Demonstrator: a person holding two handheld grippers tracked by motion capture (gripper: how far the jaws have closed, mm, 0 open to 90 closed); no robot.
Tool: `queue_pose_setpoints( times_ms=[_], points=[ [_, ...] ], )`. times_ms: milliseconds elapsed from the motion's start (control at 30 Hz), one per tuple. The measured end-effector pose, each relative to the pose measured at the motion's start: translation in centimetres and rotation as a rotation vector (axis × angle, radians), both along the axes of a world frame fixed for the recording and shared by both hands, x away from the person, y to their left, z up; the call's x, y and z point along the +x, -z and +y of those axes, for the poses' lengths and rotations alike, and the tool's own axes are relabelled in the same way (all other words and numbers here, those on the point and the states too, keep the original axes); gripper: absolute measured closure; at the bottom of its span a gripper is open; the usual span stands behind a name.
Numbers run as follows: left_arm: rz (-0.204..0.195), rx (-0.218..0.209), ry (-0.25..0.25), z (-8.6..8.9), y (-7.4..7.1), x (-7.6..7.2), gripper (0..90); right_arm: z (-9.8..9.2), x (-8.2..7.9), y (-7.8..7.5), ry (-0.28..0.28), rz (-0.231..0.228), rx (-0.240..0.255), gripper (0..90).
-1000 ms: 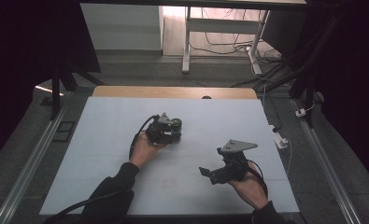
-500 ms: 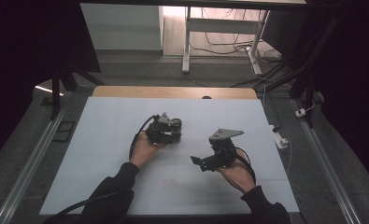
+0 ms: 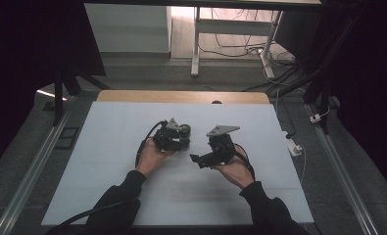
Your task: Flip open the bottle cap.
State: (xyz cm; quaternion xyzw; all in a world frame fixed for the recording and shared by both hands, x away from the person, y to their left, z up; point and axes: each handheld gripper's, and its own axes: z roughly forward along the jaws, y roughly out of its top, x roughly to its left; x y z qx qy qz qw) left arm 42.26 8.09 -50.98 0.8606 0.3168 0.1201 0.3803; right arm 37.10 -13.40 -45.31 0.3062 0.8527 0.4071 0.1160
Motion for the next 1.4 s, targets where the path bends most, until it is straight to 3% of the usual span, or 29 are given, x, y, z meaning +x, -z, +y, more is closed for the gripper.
queue_pose_setpoints(
  times_ms=[600, 733, 767, 800, 900, 1067, 1100, 1133, 1167, 1200, 1400],
  points=[
    [0.002, -0.001, -0.005, 0.0, 0.0, 0.0, 53.5, 2.1, 2.6, 0.6, 0.016, -0.015, -0.044, 2.1],
    [0.003, 0.002, -0.003, 0.0, 0.0, 0.0, 53.5, 1.8, 2.9, 0.3, 0.003, -0.019, -0.032, 18.7],
    [0.004, 0.002, -0.003, 0.0, 0.0, 0.0, 53.5, 1.8, 2.9, 0.3, 0.003, -0.019, -0.032, 18.7],
    [0.004, 0.002, -0.003, 0.0, 0.0, 0.0, 53.5, 1.7, 3.0, 0.2, -0.006, -0.016, -0.022, 30.4],
    [0.002, 0.001, -0.004, 0.0, 0.0, 0.0, 53.5, 1.8, 3.0, 0.1, -0.029, -0.002, -0.010, 47.2],
    [0.003, 0.003, -0.002, 0.0, 0.0, 0.0, 53.5, 2.2, 3.4, 0.2, -0.074, 0.026, -0.013, 71.6],
    [0.003, 0.003, -0.002, 0.0, 0.0, 0.0, 53.5, 2.2, 3.4, 0.2, -0.074, 0.026, -0.013, 71.6],
    [0.003, 0.002, -0.003, -0.1, 0.0, 0.0, 53.5, 2.3, 3.6, 0.3, -0.081, 0.027, -0.022, 81.4],
    [0.003, 0.002, -0.003, -0.1, 0.0, 0.0, 53.5, 2.3, 3.6, 0.3, -0.081, 0.027, -0.022, 81.4],
    [0.003, 0.002, -0.003, -0.1, 0.0, 0.0, 53.5, 2.6, 3.9, 0.5, -0.080, 0.043, -0.016, 88.9],
    [0.003, 0.006, -0.002, -0.1, 0.0, 0.0, 53.5, 3.2, 4.4, 1.1, -0.055, 0.031, -0.028, 89.3]
  ],
)
